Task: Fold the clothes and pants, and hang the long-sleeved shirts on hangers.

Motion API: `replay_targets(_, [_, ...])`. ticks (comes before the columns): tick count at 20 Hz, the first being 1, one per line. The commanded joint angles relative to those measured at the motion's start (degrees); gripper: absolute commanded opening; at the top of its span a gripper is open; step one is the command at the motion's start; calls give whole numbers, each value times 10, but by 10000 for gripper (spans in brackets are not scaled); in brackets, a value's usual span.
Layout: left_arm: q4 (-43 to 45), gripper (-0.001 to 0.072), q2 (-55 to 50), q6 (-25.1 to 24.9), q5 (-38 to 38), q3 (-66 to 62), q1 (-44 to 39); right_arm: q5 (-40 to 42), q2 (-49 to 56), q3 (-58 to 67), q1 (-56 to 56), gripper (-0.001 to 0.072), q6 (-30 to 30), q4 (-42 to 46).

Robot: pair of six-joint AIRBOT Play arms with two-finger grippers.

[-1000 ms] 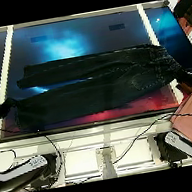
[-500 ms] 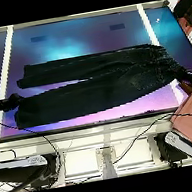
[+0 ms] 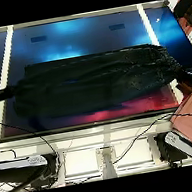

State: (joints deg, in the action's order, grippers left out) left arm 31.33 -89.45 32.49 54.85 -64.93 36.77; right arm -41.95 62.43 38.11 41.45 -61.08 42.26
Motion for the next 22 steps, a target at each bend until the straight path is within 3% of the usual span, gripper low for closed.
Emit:
replay_targets(1, [-73,32,16,-64,-39,-14,1,16,0,0,-1,55,0,0])
replay_targets(5, [-74,35,-5,-64,-45,-13,0,23,3,0,-1,55,0,0])
replay_targets(6, [-73,137,-11,-64,-45,-12,-2,24,2,0,-1,56,0,0])
replay_targets(7, [-74,531,-16,-64,-45,-13,-3,24,2,0,-1,55,0,0])
replay_targets(8, [-74,692,-17,-59,-45,-13,-4,24,2,0,-1,55,0,0])
replay_targets(13, [-52,706,24,-58,-41,-13,24,24,2,0,0,56,0,0])
replay_targets(15, [17,672,60,-15,13,-13,59,24,2,0,-1,55,0,0])
replay_targets(17, [134,584,80,63,107,-13,96,25,2,0,-1,55,0,0])
replay_targets(19, [219,577,83,122,163,-3,132,24,2,0,-1,55,0,-1])
replay_targets(21, [201,540,85,141,149,22,172,19,2,0,-1,61,0,0])
replay_targets(22, [178,540,85,141,154,33,189,19,2,0,0,144,0,0])
